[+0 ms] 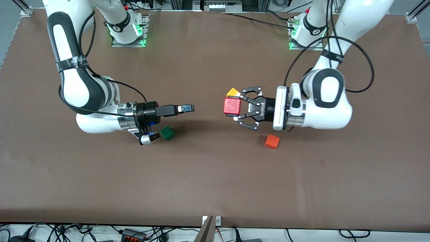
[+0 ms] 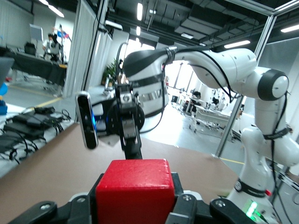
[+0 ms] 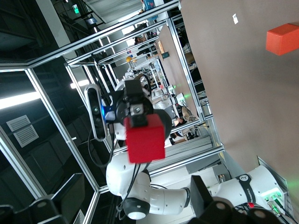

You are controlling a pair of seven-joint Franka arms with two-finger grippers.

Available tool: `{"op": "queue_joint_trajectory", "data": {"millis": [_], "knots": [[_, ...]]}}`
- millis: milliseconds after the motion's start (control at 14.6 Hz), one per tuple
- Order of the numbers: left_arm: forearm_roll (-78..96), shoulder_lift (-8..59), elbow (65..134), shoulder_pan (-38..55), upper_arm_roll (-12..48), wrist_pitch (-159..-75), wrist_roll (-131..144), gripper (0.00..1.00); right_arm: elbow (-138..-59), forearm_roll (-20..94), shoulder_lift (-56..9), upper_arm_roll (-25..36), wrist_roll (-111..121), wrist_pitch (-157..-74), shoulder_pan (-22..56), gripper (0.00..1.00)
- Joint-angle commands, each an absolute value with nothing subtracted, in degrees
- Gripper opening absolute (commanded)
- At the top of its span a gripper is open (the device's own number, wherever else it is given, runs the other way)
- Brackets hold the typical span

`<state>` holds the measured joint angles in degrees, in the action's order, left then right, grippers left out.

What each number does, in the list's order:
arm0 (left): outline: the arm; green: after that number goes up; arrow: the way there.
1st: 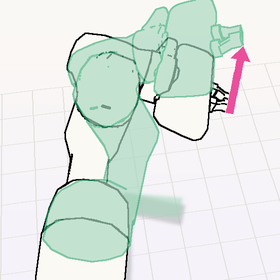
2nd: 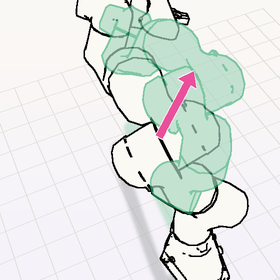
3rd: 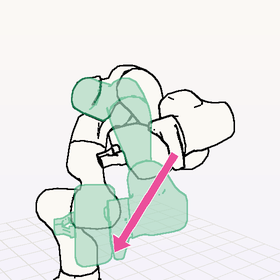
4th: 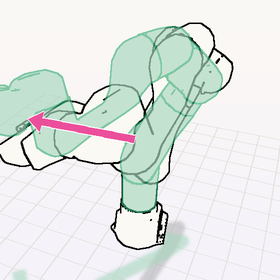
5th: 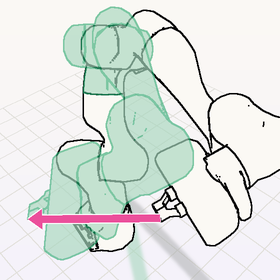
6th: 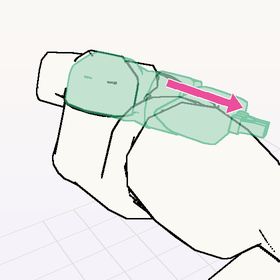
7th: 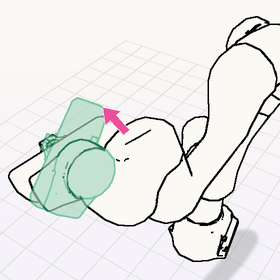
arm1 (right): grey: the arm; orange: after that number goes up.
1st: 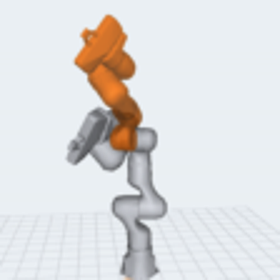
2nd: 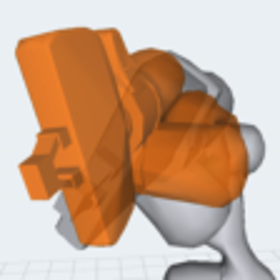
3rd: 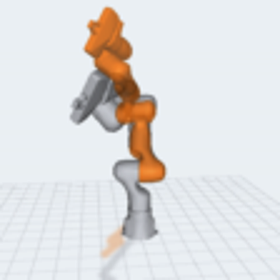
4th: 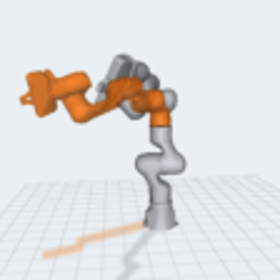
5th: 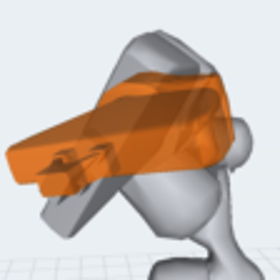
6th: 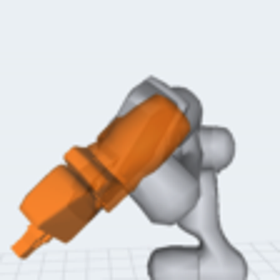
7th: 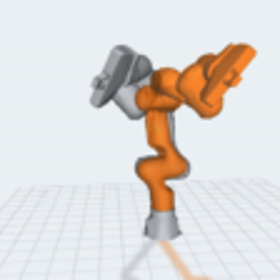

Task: Pass red block to right arm, stack on blue
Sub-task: 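Close the right gripper on the red cube held by the left gripper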

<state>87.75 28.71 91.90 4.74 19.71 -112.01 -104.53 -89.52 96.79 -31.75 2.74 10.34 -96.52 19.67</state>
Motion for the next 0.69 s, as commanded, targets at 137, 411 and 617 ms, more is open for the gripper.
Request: {"op": "queue_joint_trajectory", "data": {"millis": [137,411,617], "knots": [[94.0,27.9,92.5,7.7,19.7,-118.2,-110.0,0.03,-88.9,98.4,-33.0,2.6,11.1,-99.0,22.6,1.0],[96.1,28.7,92.3,10.0,19.7,-122.4,-110.1,0.03,-88.9,101.9,-32.9,2.7,10.5,-101.7,25.0,1.0],[96.2,28.7,92.1,10.2,19.7,-122.4,-110.1,0.03,-88.8,101.9,-33.0,2.7,11.0,-101.6,24.9,1.0]]}}
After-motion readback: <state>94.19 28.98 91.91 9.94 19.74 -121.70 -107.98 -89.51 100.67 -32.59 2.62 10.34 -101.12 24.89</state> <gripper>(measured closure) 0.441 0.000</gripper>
